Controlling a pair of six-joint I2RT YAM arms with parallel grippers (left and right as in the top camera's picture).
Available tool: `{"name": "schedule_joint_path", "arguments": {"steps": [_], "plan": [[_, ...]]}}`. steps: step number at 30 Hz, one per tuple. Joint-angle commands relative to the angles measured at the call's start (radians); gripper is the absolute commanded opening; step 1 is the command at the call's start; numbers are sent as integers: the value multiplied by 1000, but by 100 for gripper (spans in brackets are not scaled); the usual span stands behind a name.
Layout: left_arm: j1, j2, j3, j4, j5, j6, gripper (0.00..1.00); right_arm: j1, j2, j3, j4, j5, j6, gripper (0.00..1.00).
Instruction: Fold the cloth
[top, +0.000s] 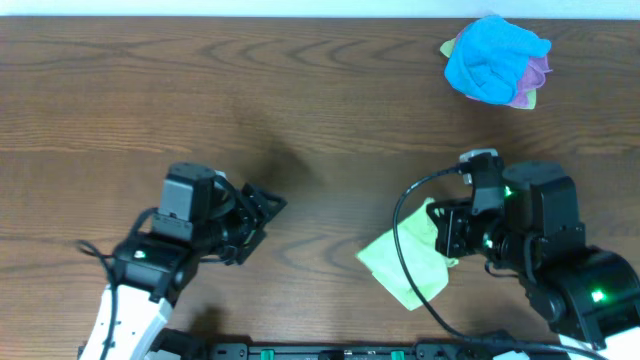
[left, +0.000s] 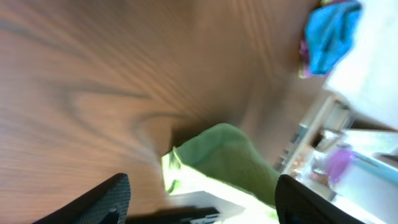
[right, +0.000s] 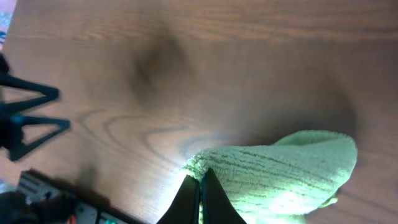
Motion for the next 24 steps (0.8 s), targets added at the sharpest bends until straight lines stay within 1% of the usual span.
{"name": "schedule_joint_path", "arguments": {"steps": [1, 3, 4, 11, 14, 19, 24], "plan": [[-8, 1, -101, 119, 108, -161, 78, 4, 35, 17, 40, 33, -32, 1], [-8, 1, -166, 226, 135, -216, 79, 4, 71, 17, 76, 32, -35, 1], [-8, 1, -198, 275, 137, -243, 82, 4, 89, 17, 92, 32, -35, 1], [-25, 37, -327, 533, 119, -370, 87, 34, 145, 17, 176, 22, -43, 1], [-60, 106, -340, 652, 103, -416, 89, 54, 144, 17, 198, 22, -43, 1], [-126, 296, -340, 944, 98, -520, 88, 79, 144, 17, 201, 22, -42, 1], [-161, 470, -340, 1182, 142, -599, 86, 87, 144, 17, 201, 22, -42, 1]]}}
